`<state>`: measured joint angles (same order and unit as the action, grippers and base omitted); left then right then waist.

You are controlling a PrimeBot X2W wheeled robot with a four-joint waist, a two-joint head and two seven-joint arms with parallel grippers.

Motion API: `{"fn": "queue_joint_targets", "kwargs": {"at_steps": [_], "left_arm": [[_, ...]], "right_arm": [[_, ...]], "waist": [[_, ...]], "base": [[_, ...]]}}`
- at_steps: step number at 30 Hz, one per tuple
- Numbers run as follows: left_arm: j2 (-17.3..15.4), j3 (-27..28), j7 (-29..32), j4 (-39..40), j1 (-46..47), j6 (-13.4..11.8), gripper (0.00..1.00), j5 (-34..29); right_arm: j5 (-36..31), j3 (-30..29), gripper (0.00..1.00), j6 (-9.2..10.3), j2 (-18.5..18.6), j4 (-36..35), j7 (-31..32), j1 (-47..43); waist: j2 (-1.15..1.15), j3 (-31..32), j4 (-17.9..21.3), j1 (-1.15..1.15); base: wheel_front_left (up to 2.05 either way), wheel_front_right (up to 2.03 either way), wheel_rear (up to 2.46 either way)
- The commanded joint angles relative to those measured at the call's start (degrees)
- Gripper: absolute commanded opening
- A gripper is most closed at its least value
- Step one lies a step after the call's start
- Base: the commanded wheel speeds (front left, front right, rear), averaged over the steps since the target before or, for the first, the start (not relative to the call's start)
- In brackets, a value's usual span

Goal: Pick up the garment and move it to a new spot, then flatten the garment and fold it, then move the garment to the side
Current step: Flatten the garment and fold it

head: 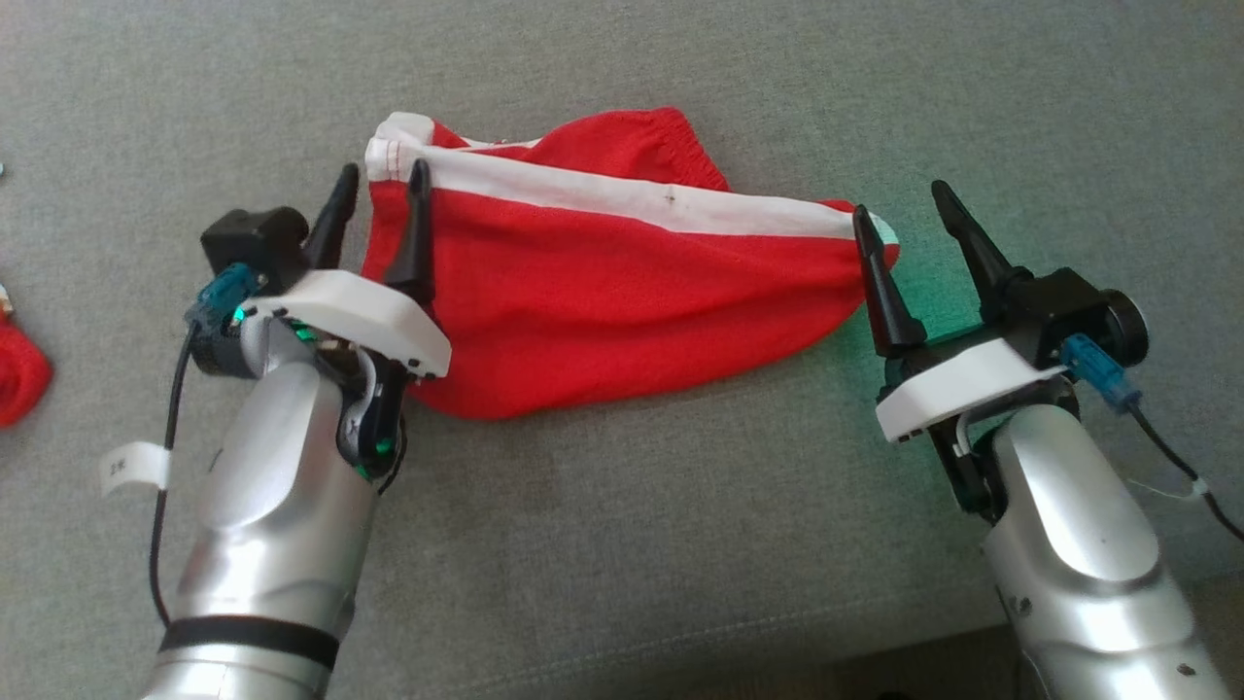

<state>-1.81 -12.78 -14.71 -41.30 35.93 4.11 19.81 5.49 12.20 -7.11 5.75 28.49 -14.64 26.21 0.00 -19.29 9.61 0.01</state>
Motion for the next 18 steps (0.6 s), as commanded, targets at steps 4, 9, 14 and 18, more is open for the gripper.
{"fn": "queue_joint_targets", "kwargs": {"at_steps": [4, 9, 14, 18], "left_arm": [[-1.1, 0.6, -0.3, 1.1, 1.7, 0.6, 0.00, 0.7], [-1.1, -1.0, -0.3, 1.0, 0.7, 1.5, 0.00, 1.7], [-1.1, -1.1, -0.3, 3.1, -1.9, 1.3, 0.00, 1.6], [-1.1, -1.5, -0.3, 6.1, -9.5, 0.9, 0.00, 2.4]], "right_arm": [[0.3, 0.8, 1.00, -0.37, -0.8, -1.9, -0.4, -0.3], [0.6, -0.1, 1.00, -0.37, -0.8, -1.6, -0.4, -0.9], [0.6, -1.7, 1.00, -0.37, -0.9, -1.6, -0.4, -2.1], [0.5, -3.7, 1.00, -0.37, -1.4, -0.9, -0.4, -5.2]], "waist": [[0.00, 0.4, -0.1, -0.01], [0.00, 1.3, -0.8, -0.01], [0.00, 3.6, -1.6, -0.01], [0.00, 8.5, -2.5, -0.01]], "base": [[0.00, 0.00, 0.00], [0.00, 0.00, 0.00], [0.00, 0.00, 0.00], [0.00, 0.00, 0.00]]}}
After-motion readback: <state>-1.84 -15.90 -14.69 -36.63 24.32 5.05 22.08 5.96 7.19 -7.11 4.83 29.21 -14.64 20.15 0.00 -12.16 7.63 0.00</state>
